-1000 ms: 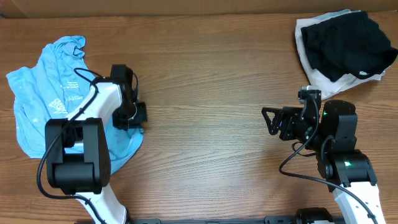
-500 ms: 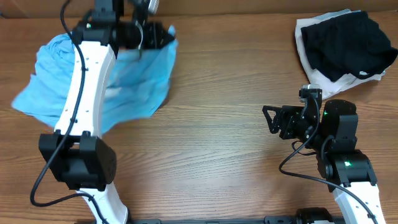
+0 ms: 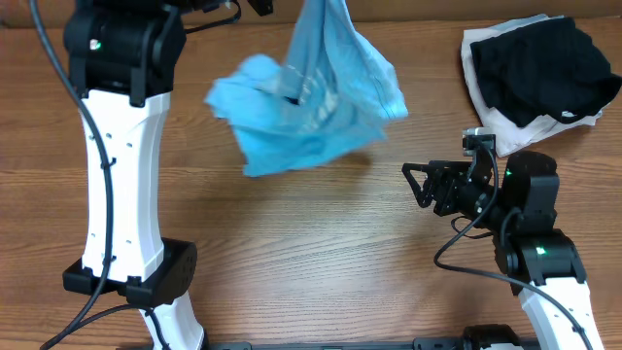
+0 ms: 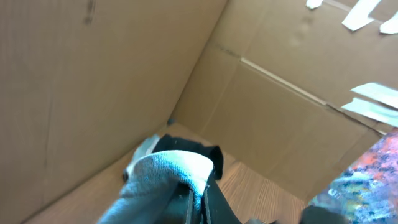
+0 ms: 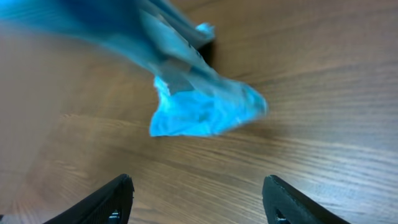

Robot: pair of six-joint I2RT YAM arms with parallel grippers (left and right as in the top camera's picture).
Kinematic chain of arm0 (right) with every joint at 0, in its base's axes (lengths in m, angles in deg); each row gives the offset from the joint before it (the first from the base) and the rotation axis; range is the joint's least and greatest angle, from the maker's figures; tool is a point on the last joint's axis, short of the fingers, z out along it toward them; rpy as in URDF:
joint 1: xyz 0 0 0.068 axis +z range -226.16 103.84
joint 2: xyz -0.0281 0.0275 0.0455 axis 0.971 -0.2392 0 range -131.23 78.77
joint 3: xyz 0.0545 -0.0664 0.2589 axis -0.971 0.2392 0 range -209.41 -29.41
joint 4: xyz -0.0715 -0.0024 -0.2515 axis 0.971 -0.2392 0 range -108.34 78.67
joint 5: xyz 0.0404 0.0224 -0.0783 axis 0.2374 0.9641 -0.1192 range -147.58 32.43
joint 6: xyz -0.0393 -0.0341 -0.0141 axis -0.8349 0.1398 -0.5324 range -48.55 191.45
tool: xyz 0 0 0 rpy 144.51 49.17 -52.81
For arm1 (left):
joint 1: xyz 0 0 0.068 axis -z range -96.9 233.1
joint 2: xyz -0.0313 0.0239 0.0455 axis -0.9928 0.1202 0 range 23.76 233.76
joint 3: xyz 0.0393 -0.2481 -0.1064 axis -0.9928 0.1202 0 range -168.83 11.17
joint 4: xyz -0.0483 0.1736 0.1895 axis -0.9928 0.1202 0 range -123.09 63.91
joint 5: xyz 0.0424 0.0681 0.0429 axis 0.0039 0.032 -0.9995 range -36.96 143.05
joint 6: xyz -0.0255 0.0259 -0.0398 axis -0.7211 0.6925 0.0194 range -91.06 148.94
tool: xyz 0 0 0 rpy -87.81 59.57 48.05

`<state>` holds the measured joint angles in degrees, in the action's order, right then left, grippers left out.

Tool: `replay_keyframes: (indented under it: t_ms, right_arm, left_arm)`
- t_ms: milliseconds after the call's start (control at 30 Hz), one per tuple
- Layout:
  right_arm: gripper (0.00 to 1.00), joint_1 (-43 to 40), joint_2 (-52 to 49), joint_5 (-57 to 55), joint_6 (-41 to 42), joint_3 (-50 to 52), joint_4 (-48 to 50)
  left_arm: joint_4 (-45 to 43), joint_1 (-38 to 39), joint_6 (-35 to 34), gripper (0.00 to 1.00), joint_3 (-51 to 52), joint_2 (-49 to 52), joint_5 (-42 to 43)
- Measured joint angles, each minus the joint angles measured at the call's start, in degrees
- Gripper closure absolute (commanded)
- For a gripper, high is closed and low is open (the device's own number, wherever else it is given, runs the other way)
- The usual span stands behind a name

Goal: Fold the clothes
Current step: 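Lift the blue T-shirt up with the left gripper, then grasp the hanging lower corner of the shirt with the right gripper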

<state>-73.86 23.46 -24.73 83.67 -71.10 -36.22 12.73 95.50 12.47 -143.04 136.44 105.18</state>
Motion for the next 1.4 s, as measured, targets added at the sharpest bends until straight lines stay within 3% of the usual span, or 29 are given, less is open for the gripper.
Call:
replay_keyframes:
  t_ms: [133, 367, 733, 1000, 1233, 1400]
  right_arm:
    - [0.32, 0.66, -3.67, 0.48, 0.02, 0.0, -0.09]
    - [0.34, 9.05, -10.69, 0.98, 0.17, 0.0, -0.17]
    - [0.34, 21.09, -11.56, 0.24, 1.9, 0.0, 2.69]
    - [0.33, 28.89, -12.83, -10.58, 9.44, 0.0, 8.13]
    - [0.33, 36.76, -20.72, -20.9, 14.95, -0.09, 15.61]
    - [0.27, 38.62, -23.98, -23.21, 16.74, -0.09, 18.69]
  left_arm:
    - [0.02, 0.0, -1.31, 0.96, -2.12, 0.0, 0.44]
    - [0.11, 0.0, -2.93, 0.96, -2.21, 0.0, 0.63]
    - [-0.28, 0.0, -3.1, 0.96, -2.21, 0.0, 0.13]
    - [-0.46, 0.0, -3.45, 0.96, -2.21, 0.0, 0.11]
    - [-0.31, 0.0, -5.14, 0.96, -2.21, -0.07, -1.18]
    - [2.43, 0.11, -5.9, 0.96, -2.21, -1.7, -5.86]
